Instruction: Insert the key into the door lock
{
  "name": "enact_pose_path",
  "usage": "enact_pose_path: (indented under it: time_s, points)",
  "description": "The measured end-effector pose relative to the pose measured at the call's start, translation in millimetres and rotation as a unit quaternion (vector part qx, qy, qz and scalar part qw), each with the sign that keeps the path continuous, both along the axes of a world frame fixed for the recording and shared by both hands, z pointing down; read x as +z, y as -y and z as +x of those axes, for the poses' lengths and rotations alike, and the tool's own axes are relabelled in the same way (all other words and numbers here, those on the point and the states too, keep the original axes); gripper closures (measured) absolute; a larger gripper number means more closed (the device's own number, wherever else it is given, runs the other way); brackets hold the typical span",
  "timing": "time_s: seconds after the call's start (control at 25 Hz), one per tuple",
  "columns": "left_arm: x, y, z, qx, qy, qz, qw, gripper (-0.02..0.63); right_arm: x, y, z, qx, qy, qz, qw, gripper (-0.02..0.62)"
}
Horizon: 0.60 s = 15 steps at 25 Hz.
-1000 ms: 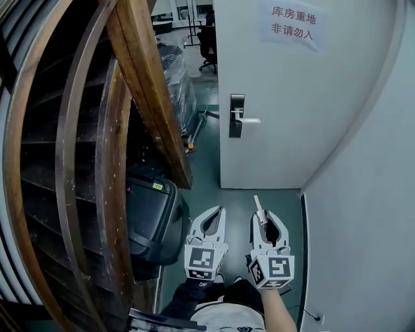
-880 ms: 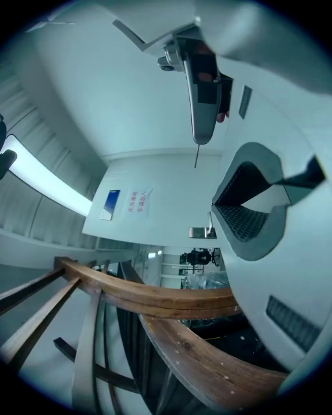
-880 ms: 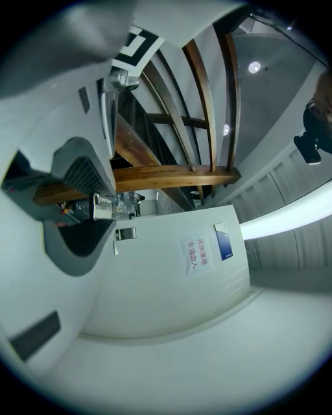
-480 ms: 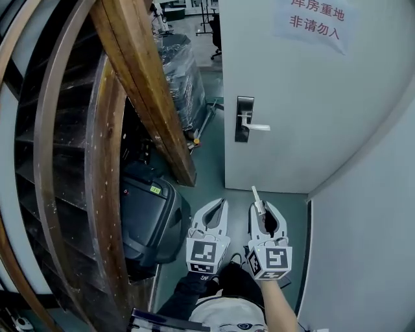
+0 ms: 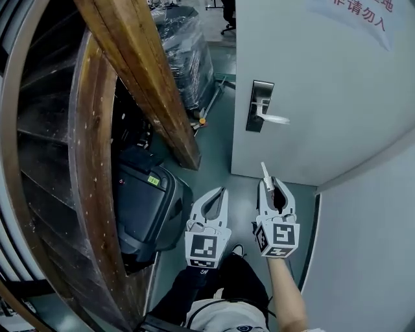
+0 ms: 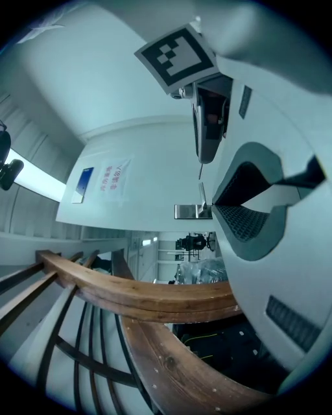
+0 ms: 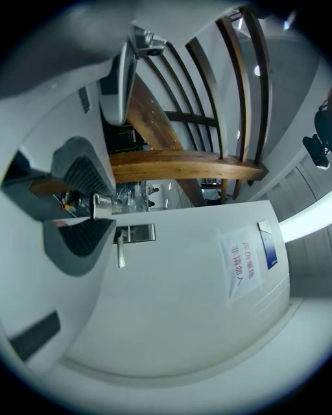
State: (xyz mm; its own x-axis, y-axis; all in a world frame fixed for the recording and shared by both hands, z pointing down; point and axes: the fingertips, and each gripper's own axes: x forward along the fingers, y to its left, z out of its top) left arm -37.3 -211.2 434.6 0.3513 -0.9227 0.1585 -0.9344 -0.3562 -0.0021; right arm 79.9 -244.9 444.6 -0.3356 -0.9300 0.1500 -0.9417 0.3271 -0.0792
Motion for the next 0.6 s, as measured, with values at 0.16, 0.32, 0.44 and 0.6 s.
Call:
enact_pose_path:
  time_s: [0.16, 0.32, 0.44, 0.6]
  points:
    - [38.9, 25.1, -20.7, -0.006, 0.0, -0.014, 0.9999, 0.603, 32.9, 44.7, -7.8, 0.008, -0.014, 0.002, 1.0, 0.479]
    - [80.0, 50.0, -32.1, 0.009, 0.001, -0.015, 0.9999, 0.603, 64.2, 92.5, -11.8, 0.026, -0.03, 0.019, 0.999, 0.479]
    - [108.5, 64.2, -39.3, 0.015, 0.0, -0.018, 0.9997, 0.603, 85.7, 128.1, -12.9, 0.038, -0.039, 0.026, 0.998, 0.479]
    - [138.8, 79.3, -49.6, 0.016, -0.007, -0.028, 0.9994, 0.603, 108.8, 169.9, -9.0, 0.053, -0.05, 0.024, 0.997, 0.479]
